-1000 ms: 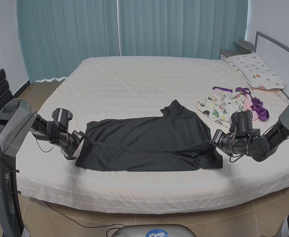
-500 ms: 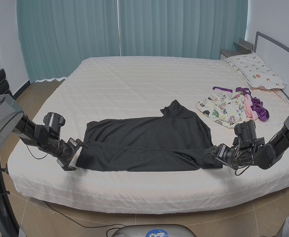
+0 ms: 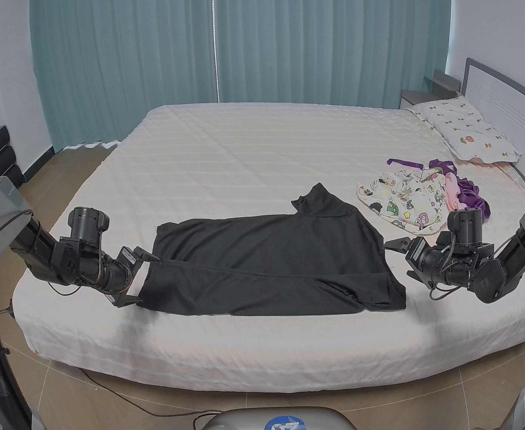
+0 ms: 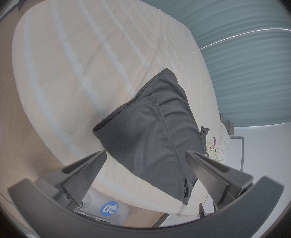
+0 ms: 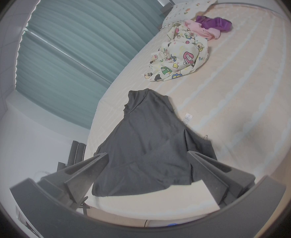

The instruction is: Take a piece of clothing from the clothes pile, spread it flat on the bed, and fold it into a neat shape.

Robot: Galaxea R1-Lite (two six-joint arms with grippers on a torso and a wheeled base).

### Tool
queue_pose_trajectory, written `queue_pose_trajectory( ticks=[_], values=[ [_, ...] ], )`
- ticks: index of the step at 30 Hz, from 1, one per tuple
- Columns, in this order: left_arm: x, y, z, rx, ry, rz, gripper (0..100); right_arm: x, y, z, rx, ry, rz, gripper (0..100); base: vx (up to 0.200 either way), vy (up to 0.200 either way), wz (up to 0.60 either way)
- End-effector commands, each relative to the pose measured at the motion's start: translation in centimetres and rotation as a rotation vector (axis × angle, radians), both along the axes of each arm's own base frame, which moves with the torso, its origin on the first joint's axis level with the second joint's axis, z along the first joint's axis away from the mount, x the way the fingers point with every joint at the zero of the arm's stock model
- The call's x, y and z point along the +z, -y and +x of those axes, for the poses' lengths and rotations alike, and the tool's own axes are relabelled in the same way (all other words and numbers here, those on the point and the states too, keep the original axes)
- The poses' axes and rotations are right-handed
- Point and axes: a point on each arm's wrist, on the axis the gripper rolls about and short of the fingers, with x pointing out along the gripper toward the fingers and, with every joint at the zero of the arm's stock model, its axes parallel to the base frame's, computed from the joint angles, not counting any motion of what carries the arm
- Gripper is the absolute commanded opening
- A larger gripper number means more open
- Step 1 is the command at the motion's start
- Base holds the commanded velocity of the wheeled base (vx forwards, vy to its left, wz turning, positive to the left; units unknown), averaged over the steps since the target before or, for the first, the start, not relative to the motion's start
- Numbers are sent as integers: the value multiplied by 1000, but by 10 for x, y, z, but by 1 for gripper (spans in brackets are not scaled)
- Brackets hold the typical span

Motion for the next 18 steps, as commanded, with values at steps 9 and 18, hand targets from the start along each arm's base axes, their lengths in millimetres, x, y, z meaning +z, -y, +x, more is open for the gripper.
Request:
queue_pose_trajectory(
  ticks=[9, 18],
  values=[
    [-2, 0, -2, 6, -5, 6, 100, -29, 10, -6, -18, -61, 21, 100, 89, 0, 0],
    [-18, -5, -11, -67, -31, 84, 100, -38, 11, -10, -15, -93, 9, 100, 0, 0, 0]
  ],
)
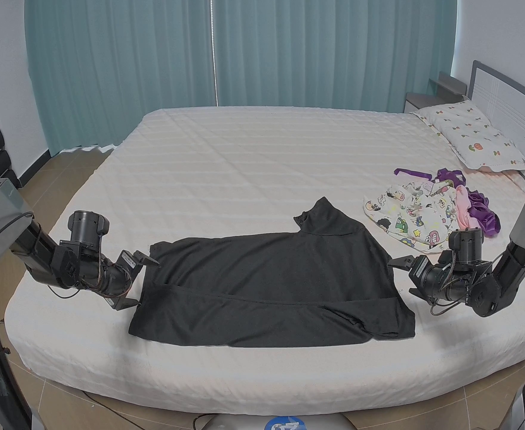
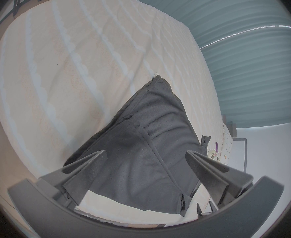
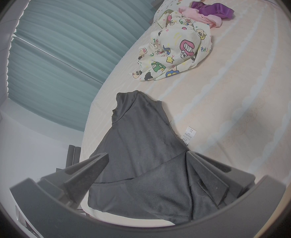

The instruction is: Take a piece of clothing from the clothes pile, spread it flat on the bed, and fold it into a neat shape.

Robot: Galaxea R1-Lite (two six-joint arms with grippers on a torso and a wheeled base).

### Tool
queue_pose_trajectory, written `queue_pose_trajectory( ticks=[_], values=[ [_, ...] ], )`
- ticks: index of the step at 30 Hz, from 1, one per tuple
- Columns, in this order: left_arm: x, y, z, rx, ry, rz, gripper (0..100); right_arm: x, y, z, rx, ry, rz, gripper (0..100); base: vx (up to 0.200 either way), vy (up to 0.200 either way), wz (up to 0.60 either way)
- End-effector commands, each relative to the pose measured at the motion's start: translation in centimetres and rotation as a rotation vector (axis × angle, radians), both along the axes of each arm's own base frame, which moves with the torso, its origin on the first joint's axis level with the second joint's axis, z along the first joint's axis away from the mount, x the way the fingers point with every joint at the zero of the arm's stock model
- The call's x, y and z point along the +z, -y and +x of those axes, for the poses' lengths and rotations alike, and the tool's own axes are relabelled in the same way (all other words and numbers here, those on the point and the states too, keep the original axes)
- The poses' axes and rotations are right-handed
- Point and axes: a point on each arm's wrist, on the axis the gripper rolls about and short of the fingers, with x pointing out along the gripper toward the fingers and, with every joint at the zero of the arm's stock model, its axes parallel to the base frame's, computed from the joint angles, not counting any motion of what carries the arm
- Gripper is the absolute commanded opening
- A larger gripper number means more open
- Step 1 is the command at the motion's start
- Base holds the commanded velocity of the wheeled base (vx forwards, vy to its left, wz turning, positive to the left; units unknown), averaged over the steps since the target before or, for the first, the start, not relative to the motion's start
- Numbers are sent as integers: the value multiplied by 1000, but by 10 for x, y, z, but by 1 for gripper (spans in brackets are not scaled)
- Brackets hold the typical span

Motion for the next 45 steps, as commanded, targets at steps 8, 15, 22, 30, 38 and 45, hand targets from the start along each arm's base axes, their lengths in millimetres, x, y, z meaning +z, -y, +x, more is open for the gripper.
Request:
queue_pose_trajectory(
  ticks=[8, 15, 22, 30, 38, 45],
  values=[
    [-27, -2, -23, -171, -49, 129, 100, -8, -1, -4, 6, -32, -6, 100, 0, 0, 0],
    [-31, -2, -28, -215, -53, 154, 100, -9, -2, -4, 10, -36, -8, 100, 0, 0, 0],
    [-37, -3, -32, -226, -84, 190, 0, -10, -2, -5, 12, -38, -11, 100, 0, 0, 0],
    [-47, -6, -40, -231, -151, 350, 0, -10, -2, -5, 13, -40, -11, 100, 0, 0, 0],
    [-45, -7, -47, -263, -206, 373, 0, -10, -2, -6, 12, -41, -12, 100, 0, 0, 0],
    [-47, -7, -46, -268, -211, 368, 100, -10, -2, -6, 13, -41, -11, 100, 0, 0, 0]
  ],
)
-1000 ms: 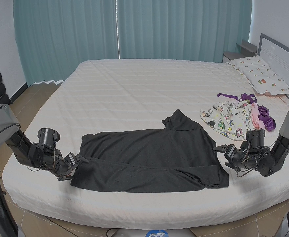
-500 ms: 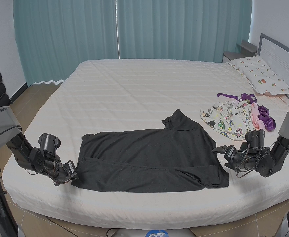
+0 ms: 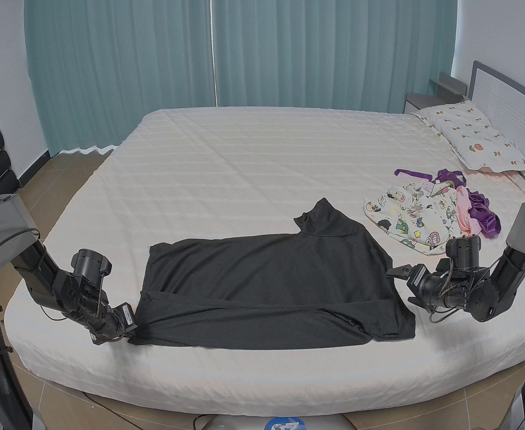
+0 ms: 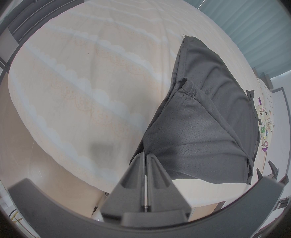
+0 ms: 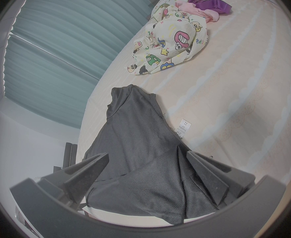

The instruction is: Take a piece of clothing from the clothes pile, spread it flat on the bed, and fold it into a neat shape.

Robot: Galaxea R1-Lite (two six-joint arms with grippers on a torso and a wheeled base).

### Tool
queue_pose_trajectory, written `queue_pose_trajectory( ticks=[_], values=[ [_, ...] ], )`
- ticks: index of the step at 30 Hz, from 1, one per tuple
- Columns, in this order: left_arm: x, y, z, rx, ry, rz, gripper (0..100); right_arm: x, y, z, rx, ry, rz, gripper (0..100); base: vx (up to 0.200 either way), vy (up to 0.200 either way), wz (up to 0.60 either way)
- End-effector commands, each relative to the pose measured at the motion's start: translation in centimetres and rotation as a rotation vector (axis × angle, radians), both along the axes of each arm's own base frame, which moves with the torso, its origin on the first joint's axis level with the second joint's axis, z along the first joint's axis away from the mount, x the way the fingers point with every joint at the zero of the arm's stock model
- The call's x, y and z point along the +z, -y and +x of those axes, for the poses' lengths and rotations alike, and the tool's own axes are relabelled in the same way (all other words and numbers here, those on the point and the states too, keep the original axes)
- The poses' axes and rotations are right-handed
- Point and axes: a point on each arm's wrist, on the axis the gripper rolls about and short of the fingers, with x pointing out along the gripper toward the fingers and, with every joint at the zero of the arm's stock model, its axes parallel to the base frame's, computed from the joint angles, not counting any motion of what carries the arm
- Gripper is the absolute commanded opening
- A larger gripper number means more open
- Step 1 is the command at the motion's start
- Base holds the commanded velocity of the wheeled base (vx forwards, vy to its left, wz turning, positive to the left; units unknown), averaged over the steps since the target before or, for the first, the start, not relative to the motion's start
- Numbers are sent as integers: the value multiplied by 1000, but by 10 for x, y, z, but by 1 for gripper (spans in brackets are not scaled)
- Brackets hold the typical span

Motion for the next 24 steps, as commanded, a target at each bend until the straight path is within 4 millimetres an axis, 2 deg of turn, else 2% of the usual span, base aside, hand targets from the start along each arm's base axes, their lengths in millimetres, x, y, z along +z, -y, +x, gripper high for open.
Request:
queue_pose_trajectory(
  ticks=[1, 3, 7, 8, 9, 13, 14, 17, 20, 24],
  values=[
    [2, 0, 1, 6, 8, -6, 100, 0, 0, 0, 1, -1, 0, 100, 0, 0, 0],
    [5, 0, 3, 9, 19, -11, 100, 0, 0, 0, 1, -1, 0, 100, 0, 0, 0],
    [29, -2, 4, 69, 100, -45, 100, 1, 0, 0, 1, 4, 1, 100, 0, 0, 0],
    [44, -3, 8, 121, 149, -85, 100, 1, 0, 0, 0, 5, 2, 100, 0, 0, 0],
    [50, -3, 12, 136, 170, -103, 100, 1, 0, 0, 0, 5, 2, 100, 0, 0, 0],
    [64, 1, 31, 149, 246, -131, 100, 0, 0, 0, 1, 2, 1, 100, 0, 0, 0],
    [64, 2, 32, 147, 249, -133, 100, 0, 0, 1, 1, 4, 1, 100, 0, 0, 0],
    [49, 10, 57, 128, 245, -135, 100, 0, 0, 0, 0, 2, 2, 100, 0, 0, 0],
    [32, 15, 72, 115, 226, -132, 100, -1, 0, 1, -2, 0, 2, 100, 0, 0, 0],
    [22, 21, 78, 100, 209, -133, 100, -4, -1, 1, 1, -10, -1, 100, 0, 0, 0]
  ],
)
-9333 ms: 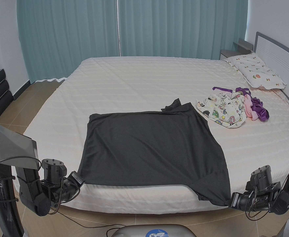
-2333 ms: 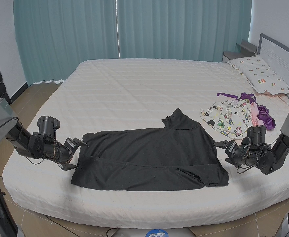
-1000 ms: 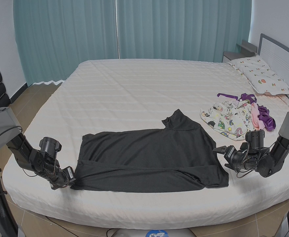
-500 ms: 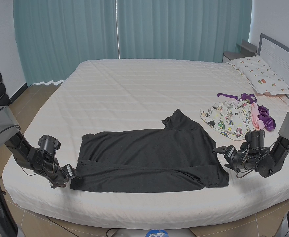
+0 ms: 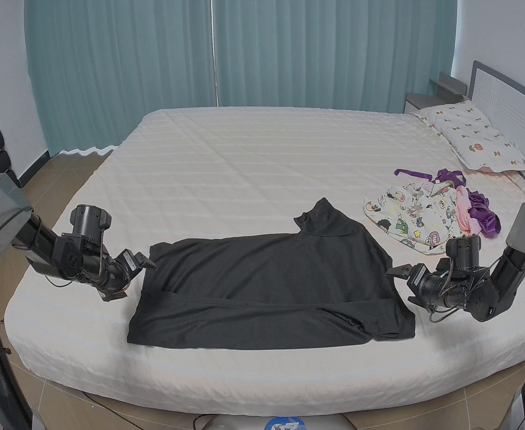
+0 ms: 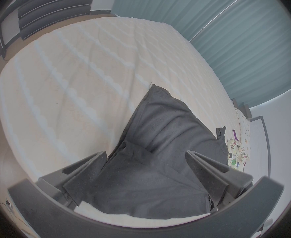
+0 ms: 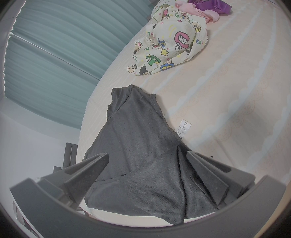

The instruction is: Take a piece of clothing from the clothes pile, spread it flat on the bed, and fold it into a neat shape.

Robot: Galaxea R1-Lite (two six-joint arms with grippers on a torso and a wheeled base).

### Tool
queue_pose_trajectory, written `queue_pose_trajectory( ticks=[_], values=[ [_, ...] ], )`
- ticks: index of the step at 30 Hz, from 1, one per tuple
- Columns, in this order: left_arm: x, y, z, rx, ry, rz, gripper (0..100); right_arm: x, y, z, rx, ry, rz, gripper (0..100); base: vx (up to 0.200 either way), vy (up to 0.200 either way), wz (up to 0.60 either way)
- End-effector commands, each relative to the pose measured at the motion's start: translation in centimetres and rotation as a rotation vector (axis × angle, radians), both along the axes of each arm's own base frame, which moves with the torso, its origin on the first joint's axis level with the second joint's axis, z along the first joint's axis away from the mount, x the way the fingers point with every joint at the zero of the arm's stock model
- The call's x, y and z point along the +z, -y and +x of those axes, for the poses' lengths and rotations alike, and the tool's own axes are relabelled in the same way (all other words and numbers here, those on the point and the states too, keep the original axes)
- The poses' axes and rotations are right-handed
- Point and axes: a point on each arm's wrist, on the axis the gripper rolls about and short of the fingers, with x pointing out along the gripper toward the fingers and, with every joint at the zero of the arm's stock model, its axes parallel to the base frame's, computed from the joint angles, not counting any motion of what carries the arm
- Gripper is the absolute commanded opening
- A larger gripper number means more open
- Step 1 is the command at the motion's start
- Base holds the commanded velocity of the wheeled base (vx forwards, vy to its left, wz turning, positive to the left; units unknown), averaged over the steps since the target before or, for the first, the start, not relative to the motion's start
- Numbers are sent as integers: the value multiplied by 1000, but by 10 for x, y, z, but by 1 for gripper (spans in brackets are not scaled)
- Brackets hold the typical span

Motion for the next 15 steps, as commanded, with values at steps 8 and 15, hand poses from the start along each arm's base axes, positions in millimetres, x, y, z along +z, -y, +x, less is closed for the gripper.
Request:
queue_pose_trajectory(
  ticks=[8, 15],
  values=[
    [-41, 14, 18, -28, -67, 18, 100, -3, -1, 1, 2, -6, -1, 100, 0, 0, 0],
    [-48, 12, 19, -28, -80, 26, 0, -3, -1, 1, 3, -7, -4, 100, 0, 0, 0]
  ],
)
